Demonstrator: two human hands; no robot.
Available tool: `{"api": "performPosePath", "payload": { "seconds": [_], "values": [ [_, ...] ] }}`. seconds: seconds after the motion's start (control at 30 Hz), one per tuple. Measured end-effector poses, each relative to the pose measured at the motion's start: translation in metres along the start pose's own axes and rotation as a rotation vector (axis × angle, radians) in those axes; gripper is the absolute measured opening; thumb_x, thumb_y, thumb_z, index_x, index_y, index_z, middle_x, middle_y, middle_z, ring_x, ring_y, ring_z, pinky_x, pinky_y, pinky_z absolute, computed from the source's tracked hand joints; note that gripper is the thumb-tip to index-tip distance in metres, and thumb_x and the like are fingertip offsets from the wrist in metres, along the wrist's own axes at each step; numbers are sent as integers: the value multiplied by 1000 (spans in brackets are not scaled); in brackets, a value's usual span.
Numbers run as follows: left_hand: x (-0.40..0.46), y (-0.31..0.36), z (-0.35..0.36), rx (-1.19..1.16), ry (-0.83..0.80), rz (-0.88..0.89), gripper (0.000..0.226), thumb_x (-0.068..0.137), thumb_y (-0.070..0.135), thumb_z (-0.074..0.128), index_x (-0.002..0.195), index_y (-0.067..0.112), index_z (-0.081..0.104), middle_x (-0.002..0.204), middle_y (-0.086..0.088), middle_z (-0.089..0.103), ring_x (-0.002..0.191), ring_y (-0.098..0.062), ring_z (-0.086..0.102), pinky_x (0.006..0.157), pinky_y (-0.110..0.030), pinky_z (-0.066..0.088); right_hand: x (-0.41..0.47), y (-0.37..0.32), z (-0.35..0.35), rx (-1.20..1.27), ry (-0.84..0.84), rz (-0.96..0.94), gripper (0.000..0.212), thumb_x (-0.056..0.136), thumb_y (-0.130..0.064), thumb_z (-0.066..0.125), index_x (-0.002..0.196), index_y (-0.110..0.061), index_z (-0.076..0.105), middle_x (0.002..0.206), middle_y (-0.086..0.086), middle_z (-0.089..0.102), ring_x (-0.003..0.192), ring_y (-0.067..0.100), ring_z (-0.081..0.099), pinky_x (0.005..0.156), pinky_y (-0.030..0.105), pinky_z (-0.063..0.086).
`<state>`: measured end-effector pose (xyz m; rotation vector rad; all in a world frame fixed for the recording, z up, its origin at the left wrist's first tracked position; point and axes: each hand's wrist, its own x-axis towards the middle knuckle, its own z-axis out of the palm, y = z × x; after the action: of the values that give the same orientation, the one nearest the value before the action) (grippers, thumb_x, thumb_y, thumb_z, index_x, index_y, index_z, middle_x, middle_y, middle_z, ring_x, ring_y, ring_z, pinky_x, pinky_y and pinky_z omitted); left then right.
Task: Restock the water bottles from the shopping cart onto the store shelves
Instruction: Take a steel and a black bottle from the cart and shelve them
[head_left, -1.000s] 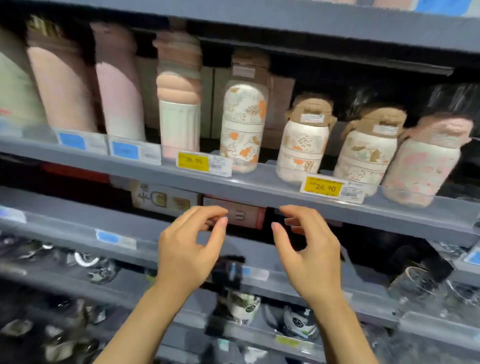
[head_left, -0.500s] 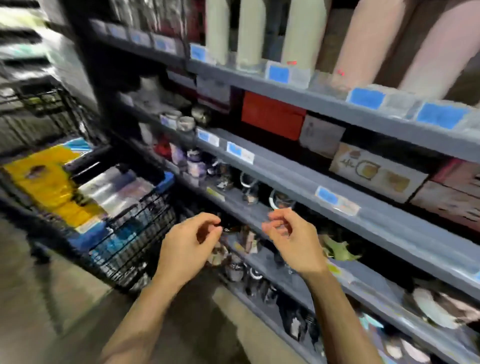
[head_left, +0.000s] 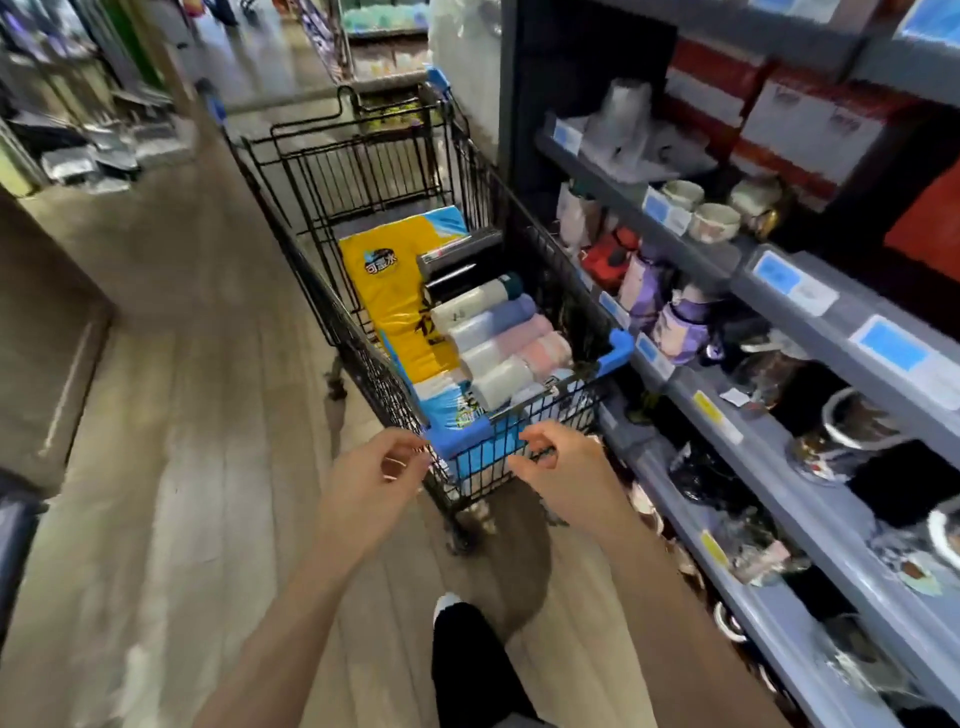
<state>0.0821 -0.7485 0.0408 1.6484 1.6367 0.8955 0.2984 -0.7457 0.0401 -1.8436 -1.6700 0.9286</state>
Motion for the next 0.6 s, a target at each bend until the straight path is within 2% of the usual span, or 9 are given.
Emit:
{"api": "performPosePath", "payload": {
  "seconds": [0.17,0.3,0.37,0.43,0.53,0.57,0.6],
  "values": [
    [99,-24,-16,120,-54,-23,24,86,19,67,81,41,58,68,21,64,73,7,59,65,-14,48,110,-13,31,50,19,47,36,89,-34,64,121,-18,58,118,-1,61,100,14,56,84,27,42],
    [175,-30,-34,194,-100,-25,9,88,20,64,93,27,67,79,13,67,74,3,61,66,-13,45,176,-34,45,81,6,101,34,88,-32,65,117,-16,58,114,2,61,104,20,58,81,29,41],
    [207,-35,-39,189,-96,-26,10,89,22,63,97,27,66,84,13,67,77,1,61,72,-18,50,204,-42,50,84,-5,115,35,88,-33,65,118,-16,58,116,2,60,104,21,58,80,28,41],
    [236,-38,-40,215,-115,2,12,90,27,62,99,35,63,86,19,66,79,3,61,76,-25,54,227,-48,53,92,-12,136,38,88,-35,65,121,-17,57,118,2,60,104,21,57,81,28,42],
    [282,-41,-37,284,-187,34,12,91,32,60,101,39,59,84,22,62,78,11,56,70,-9,46,258,-51,57,108,7,190,39,88,-37,65,121,-19,55,118,3,59,98,19,58,81,32,46],
    [300,-45,-34,270,-208,37,14,91,31,60,103,36,61,86,20,63,80,9,56,70,-10,46,269,-52,60,107,14,212,40,88,-37,64,123,-20,54,120,3,58,99,19,57,81,33,46],
    [320,-47,-30,244,-227,50,16,90,30,61,106,32,62,88,17,64,84,4,59,74,-17,49,280,-53,63,104,22,234,41,88,-37,63,125,-20,53,122,3,56,101,20,56,81,33,45]
  ]
}}
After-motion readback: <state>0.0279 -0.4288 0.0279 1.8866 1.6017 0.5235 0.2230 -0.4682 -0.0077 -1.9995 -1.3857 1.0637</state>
